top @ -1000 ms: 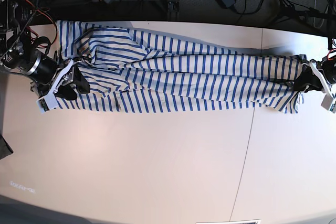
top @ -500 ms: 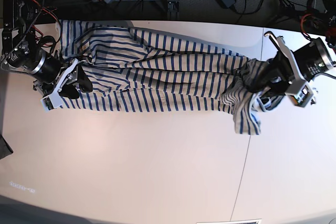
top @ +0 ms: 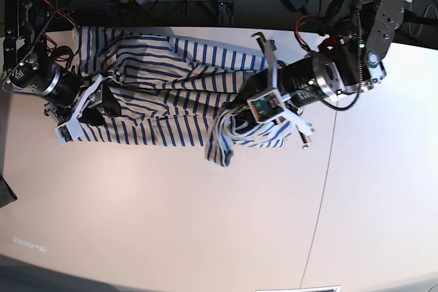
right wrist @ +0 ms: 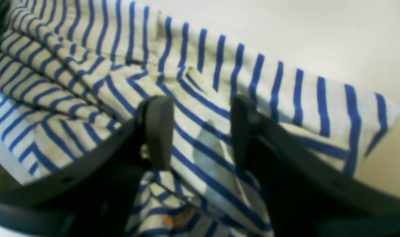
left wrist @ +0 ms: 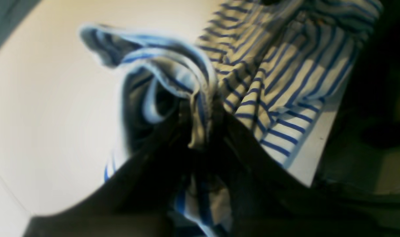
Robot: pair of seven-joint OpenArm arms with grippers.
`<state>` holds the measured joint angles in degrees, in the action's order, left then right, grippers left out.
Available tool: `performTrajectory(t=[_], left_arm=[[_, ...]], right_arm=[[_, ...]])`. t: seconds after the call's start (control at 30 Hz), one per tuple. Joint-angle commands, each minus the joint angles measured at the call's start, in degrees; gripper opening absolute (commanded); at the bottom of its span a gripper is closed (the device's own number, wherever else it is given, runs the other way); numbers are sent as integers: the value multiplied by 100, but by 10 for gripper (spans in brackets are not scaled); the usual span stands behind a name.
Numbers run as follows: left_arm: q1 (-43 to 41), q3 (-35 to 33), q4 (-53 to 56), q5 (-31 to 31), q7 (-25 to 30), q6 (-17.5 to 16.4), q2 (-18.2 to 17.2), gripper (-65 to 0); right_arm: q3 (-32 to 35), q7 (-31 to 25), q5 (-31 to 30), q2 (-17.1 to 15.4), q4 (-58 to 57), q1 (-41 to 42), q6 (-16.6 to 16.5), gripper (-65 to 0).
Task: Fold the T-shirt properly
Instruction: 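Lift the strip end with the left gripper and carry it toward the right gripper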
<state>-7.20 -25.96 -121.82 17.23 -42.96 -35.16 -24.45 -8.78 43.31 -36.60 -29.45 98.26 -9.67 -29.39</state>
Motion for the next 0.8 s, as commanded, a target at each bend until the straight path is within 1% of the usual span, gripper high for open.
performTrajectory(t=[0.0, 0.07, 0.13, 0.23, 0.27, 0.33, 0.43, 0.53, 0.63, 0.73, 0.77], left_arm=[[140, -221, 66, -175, 219, 26, -9, -650], [367, -734, 435, -831, 577, 74, 17, -650], [654, -1202, 835, -1556, 859, 299, 109, -650], [1115, -1727, 1274, -2238, 817, 1078, 334, -650], [1233, -1847, 1360, -2347, 796, 1250, 389, -650], [1390, -2033, 1427, -2396, 791, 1480, 463, -650], [1399, -2210, 1425, -2293, 763, 1674, 507, -650], [1384, -2347, 1425, -1998, 520, 1672, 555, -650], [1386, -2448, 1425, -1862, 597, 1674, 573, -650], [1384, -2461, 1425, -1482, 586, 1672, 671, -650], [1381, -2461, 1425, -1311, 586, 1672, 693, -575]], right_arm=[[-63, -131, -70, -85, 90, 61, -343, -366], [-63, -136, -70, -85, 90, 61, -341, -366], [-63, -160, -68, -87, 90, 63, -341, -366], [-63, -184, -70, -90, 90, 76, -343, -366], [-63, -199, -70, -90, 90, 76, -341, -366], [-63, -197, -72, -87, 90, 74, -341, -366], [-63, -197, -70, -90, 90, 74, -341, -366], [-63, -240, -70, -101, 90, 76, -341, -366], [-66, -267, -70, -98, 90, 74, -341, -366], [-63, -284, -70, -98, 90, 76, -341, -366], [-66, -304, -79, -98, 90, 76, -341, -366]])
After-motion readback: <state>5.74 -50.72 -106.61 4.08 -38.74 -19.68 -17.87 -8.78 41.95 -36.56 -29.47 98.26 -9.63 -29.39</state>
